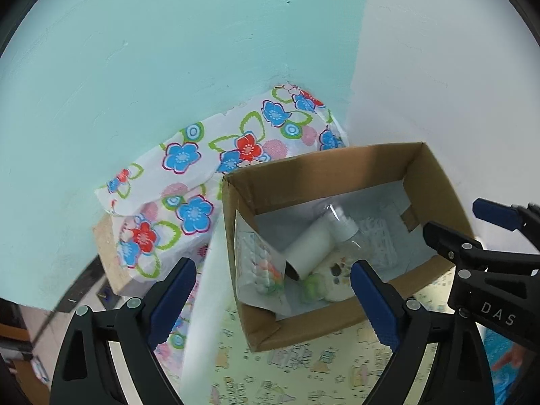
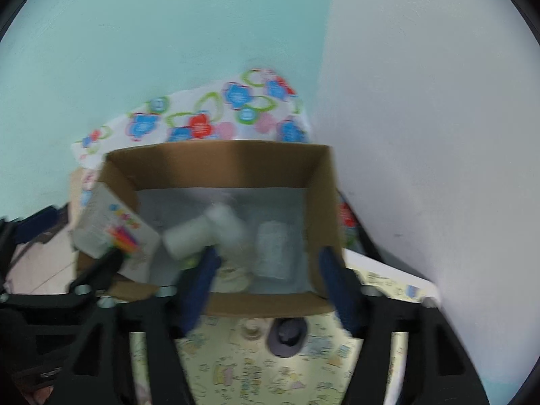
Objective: Organize objects
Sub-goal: 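Open the left tool to drop the container while the right tool releases the bottle, then withdraw both tools from the box back over the table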
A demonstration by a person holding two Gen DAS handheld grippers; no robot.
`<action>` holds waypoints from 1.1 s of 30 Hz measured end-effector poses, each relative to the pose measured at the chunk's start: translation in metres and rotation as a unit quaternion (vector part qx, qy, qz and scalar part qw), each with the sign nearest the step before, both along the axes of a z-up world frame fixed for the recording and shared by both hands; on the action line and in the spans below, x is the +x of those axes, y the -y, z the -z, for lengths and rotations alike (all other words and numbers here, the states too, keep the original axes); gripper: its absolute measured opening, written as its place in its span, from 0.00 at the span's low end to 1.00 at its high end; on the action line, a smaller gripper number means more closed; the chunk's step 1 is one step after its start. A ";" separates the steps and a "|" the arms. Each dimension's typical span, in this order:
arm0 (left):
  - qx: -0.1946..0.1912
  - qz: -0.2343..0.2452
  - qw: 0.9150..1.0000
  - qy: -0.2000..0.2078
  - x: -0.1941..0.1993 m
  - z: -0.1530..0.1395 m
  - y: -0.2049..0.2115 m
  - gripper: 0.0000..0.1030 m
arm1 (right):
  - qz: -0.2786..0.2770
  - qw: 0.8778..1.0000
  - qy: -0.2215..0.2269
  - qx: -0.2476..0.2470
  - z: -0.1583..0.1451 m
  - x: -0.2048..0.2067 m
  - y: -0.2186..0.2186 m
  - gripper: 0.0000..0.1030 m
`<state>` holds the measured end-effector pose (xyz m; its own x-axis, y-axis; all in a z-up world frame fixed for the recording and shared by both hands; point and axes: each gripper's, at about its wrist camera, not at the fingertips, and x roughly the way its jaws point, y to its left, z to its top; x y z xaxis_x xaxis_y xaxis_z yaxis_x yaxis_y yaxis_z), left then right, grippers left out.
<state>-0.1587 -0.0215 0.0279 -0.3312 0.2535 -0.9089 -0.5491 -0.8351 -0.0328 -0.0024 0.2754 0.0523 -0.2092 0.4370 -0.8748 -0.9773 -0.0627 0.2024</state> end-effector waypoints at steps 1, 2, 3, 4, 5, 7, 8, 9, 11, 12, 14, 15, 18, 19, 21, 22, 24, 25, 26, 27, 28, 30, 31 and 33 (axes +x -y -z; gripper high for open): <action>0.005 0.000 1.000 0.004 0.000 0.000 0.001 0.91 | 0.003 1.000 -0.005 0.002 -0.001 0.002 0.000 0.74; 0.007 0.001 1.000 0.004 0.000 -0.001 0.001 0.91 | 0.007 1.000 -0.012 0.001 -0.001 0.004 0.000 0.76; 0.006 0.001 1.000 0.003 0.000 -0.002 0.001 0.91 | 0.010 1.000 -0.015 -0.002 0.000 0.005 0.000 0.77; 0.004 0.001 1.000 0.000 0.001 -0.002 0.000 0.91 | 0.012 1.000 -0.019 -0.006 0.001 0.006 0.000 0.77; 0.002 0.003 1.000 -0.003 0.002 -0.002 0.000 0.91 | 0.012 1.000 -0.021 -0.008 0.002 0.007 0.000 0.77; 0.000 0.006 1.000 -0.006 0.003 -0.003 -0.002 0.91 | 0.013 1.000 -0.024 -0.010 0.004 0.007 0.000 0.77; 0.000 0.007 1.000 -0.006 0.003 -0.003 -0.002 0.91 | 0.012 1.000 -0.026 -0.010 0.004 0.008 0.001 0.77; 0.002 0.008 1.000 -0.005 0.004 -0.003 -0.002 0.91 | 0.012 0.999 -0.028 -0.010 0.005 0.009 0.001 0.77; 0.003 0.009 1.000 -0.002 0.004 -0.003 -0.002 0.91 | 0.015 0.999 -0.034 -0.014 0.006 0.012 0.002 0.77; 0.003 0.009 1.000 -0.002 0.004 -0.003 -0.002 0.91 | 0.017 0.999 -0.037 -0.016 0.006 0.013 0.002 0.77; 0.003 0.010 1.000 0.001 0.004 -0.003 -0.003 0.91 | 0.021 0.999 -0.039 -0.019 0.006 0.014 0.004 0.77; 0.004 0.010 1.000 0.001 0.005 -0.004 -0.003 0.91 | 0.023 0.999 -0.038 -0.020 0.006 0.014 0.005 0.77; 0.002 0.012 1.000 -0.007 0.007 -0.006 -0.003 0.91 | 0.025 0.999 -0.038 -0.020 0.005 0.015 0.009 0.77; 0.002 0.013 1.000 -0.011 0.009 -0.007 -0.002 0.91 | 0.025 0.999 -0.038 -0.019 0.005 0.016 0.011 0.77; 0.003 0.016 1.000 -0.009 0.011 -0.008 -0.002 0.91 | 0.027 0.999 -0.036 -0.019 0.004 0.016 0.015 0.77; 0.005 0.016 1.000 -0.007 0.012 -0.008 -0.001 0.91 | 0.028 0.999 -0.034 -0.020 0.004 0.016 0.017 0.77; 0.012 0.019 1.000 0.001 0.016 -0.010 -0.001 0.91 | 0.031 0.999 -0.031 -0.022 0.003 0.017 0.024 0.77; 0.015 0.021 1.000 0.003 0.019 -0.011 -0.001 0.91 | 0.033 0.999 -0.030 -0.023 0.003 0.019 0.027 0.77; 0.015 0.024 1.000 0.002 0.023 -0.013 0.000 0.91 | 0.036 0.999 -0.031 -0.023 0.001 0.021 0.032 0.77; 0.015 0.025 1.000 0.000 0.027 -0.014 0.000 0.91 | 0.039 0.998 -0.032 -0.023 0.000 0.023 0.037 0.77; 0.015 0.028 1.000 -0.003 0.032 -0.016 0.001 0.91 | 0.041 0.998 -0.034 -0.022 -0.001 0.026 0.042 0.77; 0.014 0.035 0.999 -0.004 0.044 -0.018 0.003 0.91 | 0.046 0.998 -0.040 -0.024 -0.003 0.031 0.054 0.77; 0.014 0.039 0.999 -0.002 0.049 -0.017 0.004 0.91 | 0.048 0.998 -0.043 -0.025 -0.003 0.033 0.059 0.77; 0.013 0.046 0.999 0.001 0.061 -0.016 0.006 0.91 | 0.053 0.997 -0.046 -0.027 -0.003 0.037 0.072 0.77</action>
